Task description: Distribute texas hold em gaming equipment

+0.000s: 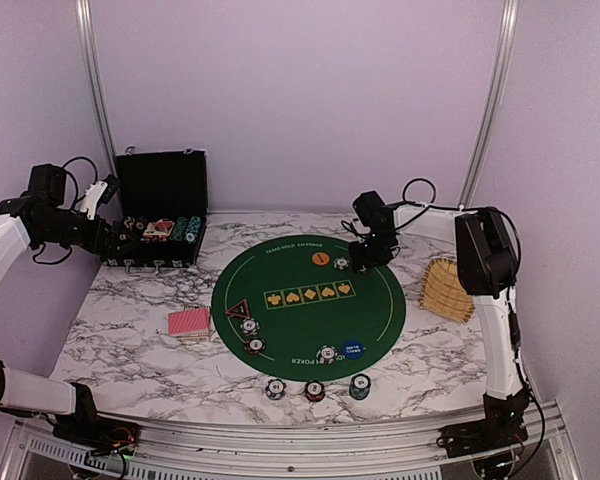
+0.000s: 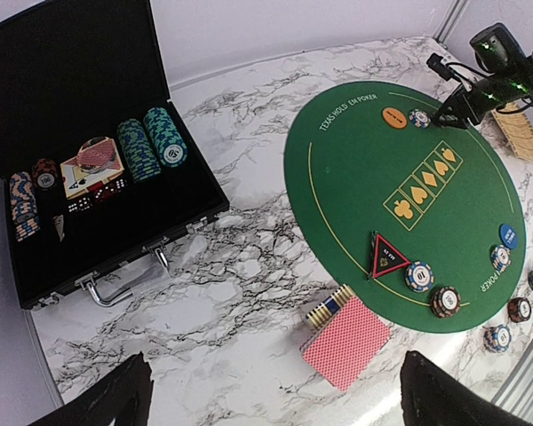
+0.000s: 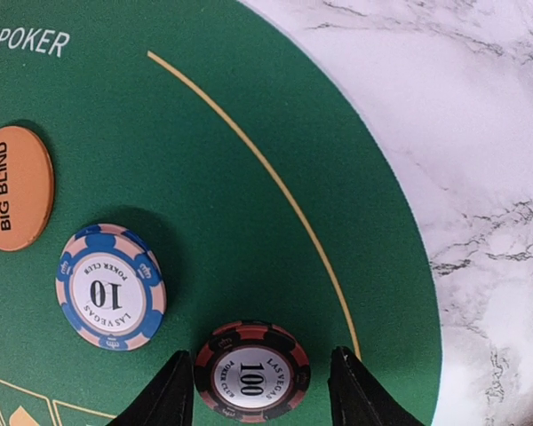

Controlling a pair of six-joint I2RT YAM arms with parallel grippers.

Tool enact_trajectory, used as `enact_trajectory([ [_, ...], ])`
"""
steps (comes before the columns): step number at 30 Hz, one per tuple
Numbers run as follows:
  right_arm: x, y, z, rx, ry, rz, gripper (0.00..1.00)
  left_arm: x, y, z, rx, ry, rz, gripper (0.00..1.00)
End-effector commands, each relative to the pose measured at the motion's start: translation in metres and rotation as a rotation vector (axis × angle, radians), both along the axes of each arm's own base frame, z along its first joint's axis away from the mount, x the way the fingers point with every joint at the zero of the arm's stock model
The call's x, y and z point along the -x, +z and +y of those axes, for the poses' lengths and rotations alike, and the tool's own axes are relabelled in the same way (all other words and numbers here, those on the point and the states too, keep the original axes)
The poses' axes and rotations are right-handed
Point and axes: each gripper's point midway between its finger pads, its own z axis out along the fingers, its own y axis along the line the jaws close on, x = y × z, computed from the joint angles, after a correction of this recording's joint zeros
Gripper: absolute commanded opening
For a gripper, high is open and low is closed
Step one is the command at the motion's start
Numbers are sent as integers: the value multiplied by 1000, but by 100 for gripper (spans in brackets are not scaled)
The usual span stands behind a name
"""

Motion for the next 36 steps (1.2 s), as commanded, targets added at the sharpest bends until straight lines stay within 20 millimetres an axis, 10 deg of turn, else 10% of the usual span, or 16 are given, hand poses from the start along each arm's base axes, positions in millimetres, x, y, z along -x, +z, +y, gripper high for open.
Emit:
enact_trajectory([
  [1,-4,55,-1,-25,-9,-99,52,6,5,0,-6,-6,-5,99],
  [9,65,101,48,0,127,-161,57,6,8,1,-13,-1,-12,99],
  [17,216,112,121,-31,420,-101,76,8,9,2,-22,4,-19,99],
  [24,336,75,146,-63,612,88,81,11,12,0,-8,0,-24,99],
  [30,379,52,153,-68,699,187,84,12,11,0,-4,3,-15,99],
  [36,380,41,157,-31,735,199,84,17,12,0,-11,3,-15,99],
])
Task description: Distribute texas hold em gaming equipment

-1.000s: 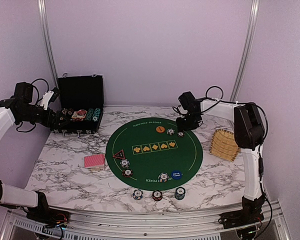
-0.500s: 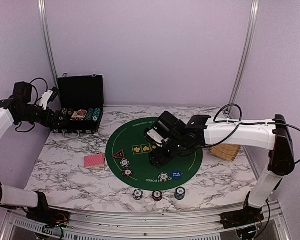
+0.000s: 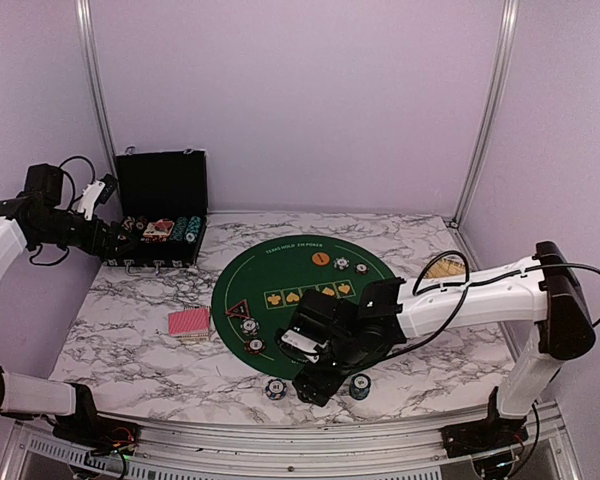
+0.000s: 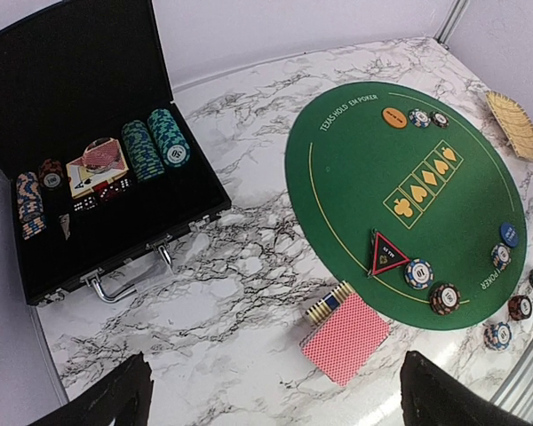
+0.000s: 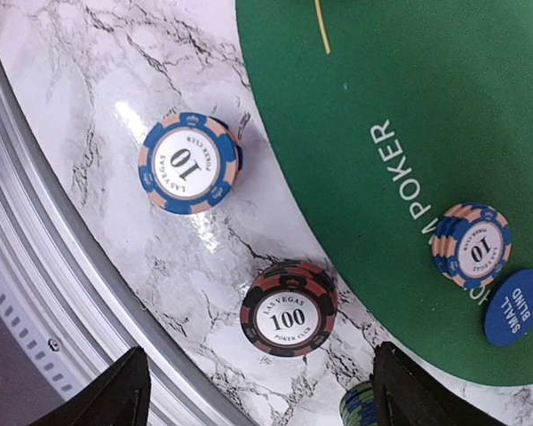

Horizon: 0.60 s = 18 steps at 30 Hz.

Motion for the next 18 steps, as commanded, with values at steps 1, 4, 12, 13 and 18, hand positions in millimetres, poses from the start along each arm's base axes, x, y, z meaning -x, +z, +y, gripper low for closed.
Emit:
enact_trajectory([
  [1,0,-8,7,22,23,5,84,10,7,0,-2,1,-3,99],
  [4,-4,-15,6,49,22,-11,84,10,7,-1,3,0,5,99],
  [12,-11,-23,8,69,15,-36,80,10,5,-1,3,-7,11,99],
  [13,-11,-24,8,73,14,-37,79,10,5,-2,4,-8,11,99],
  [18,-12,-29,6,87,11,-37,76,9,7,-2,4,-10,8,99],
])
